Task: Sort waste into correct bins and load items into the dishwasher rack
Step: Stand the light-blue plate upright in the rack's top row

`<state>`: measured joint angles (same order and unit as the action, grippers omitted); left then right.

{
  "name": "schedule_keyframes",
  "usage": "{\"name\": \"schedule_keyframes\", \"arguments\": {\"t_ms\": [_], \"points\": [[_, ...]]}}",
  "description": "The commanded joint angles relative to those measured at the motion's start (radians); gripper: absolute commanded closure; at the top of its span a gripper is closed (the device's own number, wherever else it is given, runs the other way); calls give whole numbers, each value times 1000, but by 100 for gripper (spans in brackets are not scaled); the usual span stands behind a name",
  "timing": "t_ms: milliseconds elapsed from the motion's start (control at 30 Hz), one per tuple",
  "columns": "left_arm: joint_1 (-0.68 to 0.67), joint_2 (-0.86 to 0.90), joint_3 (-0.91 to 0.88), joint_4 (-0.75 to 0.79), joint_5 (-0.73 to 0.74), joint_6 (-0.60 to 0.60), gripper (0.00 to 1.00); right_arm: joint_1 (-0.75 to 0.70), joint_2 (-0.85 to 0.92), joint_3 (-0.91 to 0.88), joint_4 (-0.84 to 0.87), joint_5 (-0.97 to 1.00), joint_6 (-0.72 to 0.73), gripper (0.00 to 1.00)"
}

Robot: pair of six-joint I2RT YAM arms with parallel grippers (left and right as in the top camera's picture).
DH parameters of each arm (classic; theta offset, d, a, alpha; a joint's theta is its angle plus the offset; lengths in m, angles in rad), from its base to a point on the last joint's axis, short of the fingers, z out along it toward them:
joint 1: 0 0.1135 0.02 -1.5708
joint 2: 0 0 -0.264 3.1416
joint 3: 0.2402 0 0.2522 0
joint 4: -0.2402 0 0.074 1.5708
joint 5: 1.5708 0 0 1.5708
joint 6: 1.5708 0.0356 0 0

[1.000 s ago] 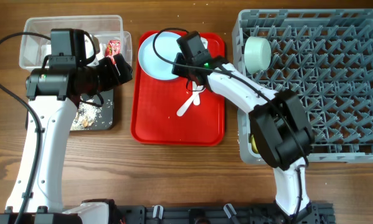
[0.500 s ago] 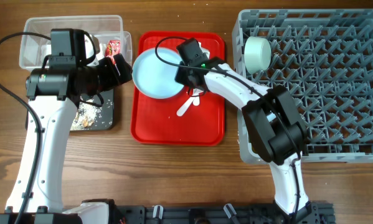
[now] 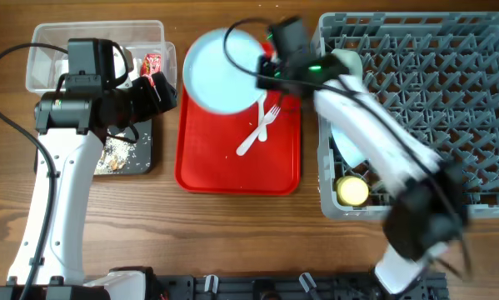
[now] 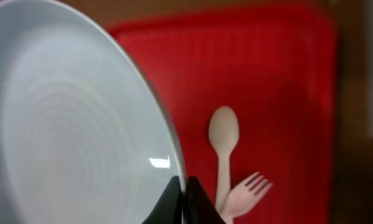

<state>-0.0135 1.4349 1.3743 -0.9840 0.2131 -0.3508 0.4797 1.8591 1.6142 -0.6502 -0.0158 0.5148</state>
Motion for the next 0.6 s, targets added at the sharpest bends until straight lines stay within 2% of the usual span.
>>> {"name": "schedule_keyframes", "arguments": {"t_ms": [0,133,233,400,567], "points": [[5,-8,13,2,-3,5,0,-20,-228,35,-95,226,-138,96],[5,-8,13,2,-3,5,0,-21,-412,35,-231,667,-280,96],[5,-8,13,2,-3,5,0,-21,-459,35,-294,972,-499,96],[5,-8,13,3,-3,5,0,-48,-430,-10,-280,1143,-699,96],[5,-8,13,2,-2,5,0,-164,-338,-20,-277,1168,-706,96]]}}
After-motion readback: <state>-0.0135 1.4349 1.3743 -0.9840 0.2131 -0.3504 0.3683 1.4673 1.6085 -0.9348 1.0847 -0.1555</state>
